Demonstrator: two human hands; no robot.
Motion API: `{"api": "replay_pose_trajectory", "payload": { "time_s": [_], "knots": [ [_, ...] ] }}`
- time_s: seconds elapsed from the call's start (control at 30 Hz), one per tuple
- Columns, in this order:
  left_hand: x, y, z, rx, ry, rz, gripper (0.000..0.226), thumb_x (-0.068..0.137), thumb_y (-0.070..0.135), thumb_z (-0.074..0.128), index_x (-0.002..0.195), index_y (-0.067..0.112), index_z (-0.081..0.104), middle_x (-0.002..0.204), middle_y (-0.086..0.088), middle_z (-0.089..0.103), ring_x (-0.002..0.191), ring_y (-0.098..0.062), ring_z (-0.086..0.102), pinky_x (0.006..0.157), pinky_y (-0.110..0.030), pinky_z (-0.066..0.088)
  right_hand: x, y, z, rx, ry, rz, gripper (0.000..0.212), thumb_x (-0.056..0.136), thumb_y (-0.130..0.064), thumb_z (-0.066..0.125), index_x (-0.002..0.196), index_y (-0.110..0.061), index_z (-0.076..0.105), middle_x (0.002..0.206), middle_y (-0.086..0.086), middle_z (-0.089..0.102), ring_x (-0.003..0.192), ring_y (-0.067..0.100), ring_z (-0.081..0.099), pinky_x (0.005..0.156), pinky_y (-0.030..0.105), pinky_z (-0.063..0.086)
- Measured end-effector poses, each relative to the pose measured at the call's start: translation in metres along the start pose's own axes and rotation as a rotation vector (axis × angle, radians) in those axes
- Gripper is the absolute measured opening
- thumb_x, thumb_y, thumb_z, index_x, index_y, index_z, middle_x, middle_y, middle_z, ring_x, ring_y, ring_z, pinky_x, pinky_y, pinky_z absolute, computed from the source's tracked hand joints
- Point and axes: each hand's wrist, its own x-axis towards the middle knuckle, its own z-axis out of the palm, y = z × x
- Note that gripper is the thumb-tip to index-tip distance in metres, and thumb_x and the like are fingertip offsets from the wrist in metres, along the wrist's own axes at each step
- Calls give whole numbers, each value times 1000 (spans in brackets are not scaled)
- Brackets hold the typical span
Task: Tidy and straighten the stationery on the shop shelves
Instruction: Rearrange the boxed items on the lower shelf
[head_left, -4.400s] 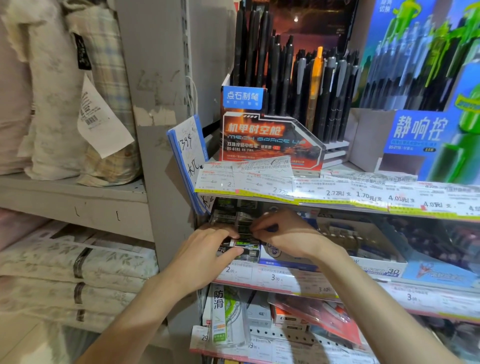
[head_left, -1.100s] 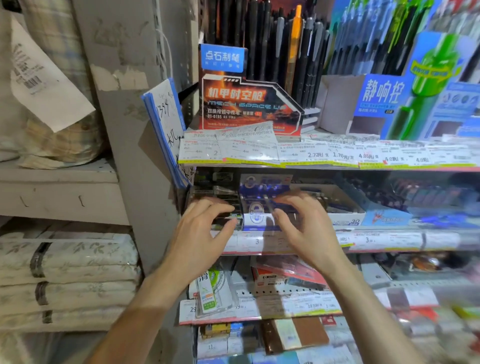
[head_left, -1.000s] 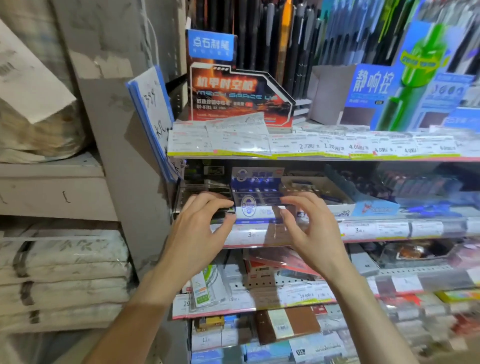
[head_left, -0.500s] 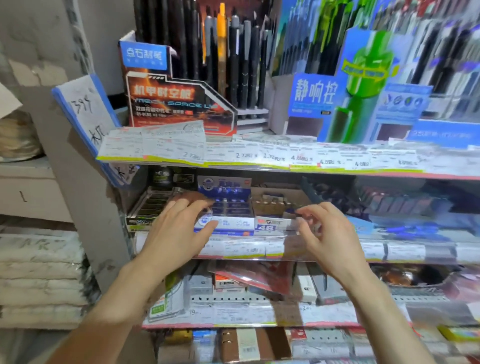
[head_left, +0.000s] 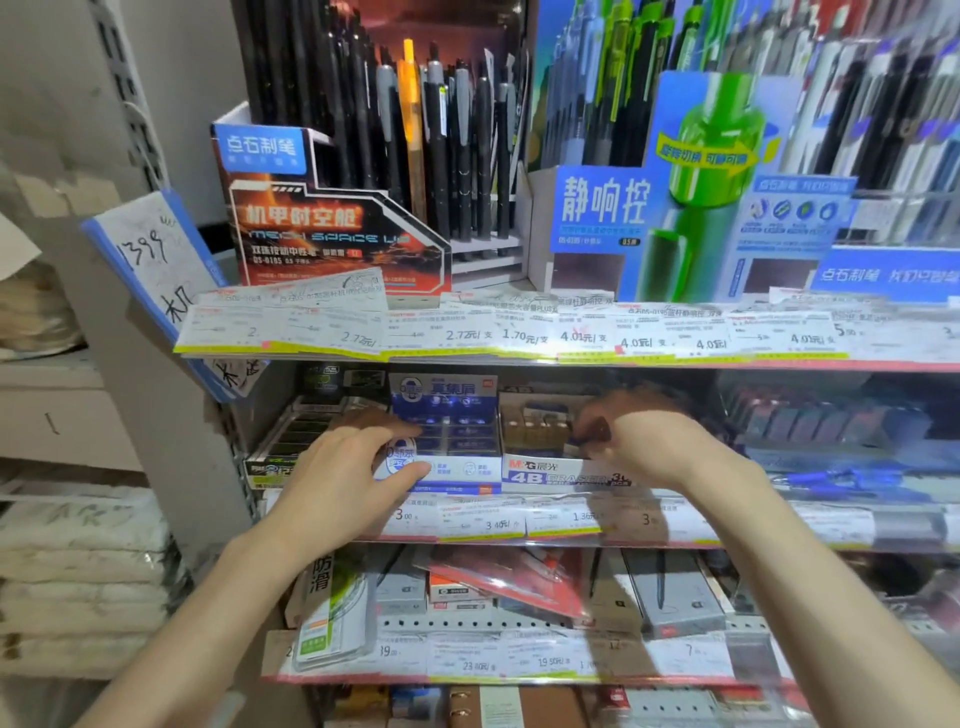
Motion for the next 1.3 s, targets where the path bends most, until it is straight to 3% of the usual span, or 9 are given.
{"api": "replay_pose_trajectory", "payload": {
  "time_s": [0.17,0.33,0.57,0.73,0.8,0.9,1.1,1.23,1.3],
  "knots": [
    [0,-1,-3,-68,-21,3,57,80,66,56,125,32,63,116,11,69,108,-14,61,91,-33,49,-1,0,1,106,92,2,12,89,-33,68,100,-32,73,101,-9,74,88,17,67,77,28,52],
    [0,2,-1,-76,-18,-7,43,88,51,64,122,26,63,95,10,64,94,-15,59,75,-28,42,8,-31,4,456,213,-82,16,85,-42,75,95,-28,76,89,-12,75,83,8,70,79,30,57],
    [2,0,-2,-121,-27,-28,43,86,51,67,119,23,66,108,6,70,100,-16,62,81,-31,49,34,-83,21,458,123,-169,12,89,-28,71,100,-27,76,95,-9,75,80,6,67,72,15,49],
    [4,0,-2,-140,-31,-27,35,86,48,68,112,25,66,91,14,60,87,-11,56,71,-26,41,36,-90,29,453,0,-144,15,92,-30,66,101,-27,78,97,-9,76,83,10,68,76,24,55],
    [6,-2,-1,-154,-41,-16,36,85,48,68,115,28,65,94,15,62,91,-11,60,73,-26,43,32,-86,26,444,-37,-123,18,94,-31,62,104,-29,78,100,-10,75,84,9,67,75,21,54],
    [7,-4,1,-126,-56,-2,38,85,53,65,118,34,61,103,16,65,101,-12,62,80,-29,49,25,-81,21,395,-117,-99,24,97,-37,55,110,-33,74,103,-8,75,90,13,68,84,30,56],
    [6,-3,5,-19,-91,68,34,91,57,52,123,48,57,122,23,63,119,-9,55,93,-36,46,15,-81,19,369,-70,-132,26,100,-29,53,118,-27,71,107,-12,71,80,1,60,59,2,39],
    [6,-2,5,-3,-101,83,33,93,56,49,125,49,57,127,26,61,122,-8,54,95,-37,47,11,-82,21,436,-67,-146,25,99,-29,53,117,-29,72,122,-14,69,108,6,63,92,20,48],
    [7,-3,6,-1,-101,87,34,93,57,49,125,49,57,128,27,60,122,-8,54,95,-37,46,9,-77,21,470,-34,-136,25,98,-29,54,116,-33,71,119,-14,70,106,7,64,94,25,50]
  ]
}}
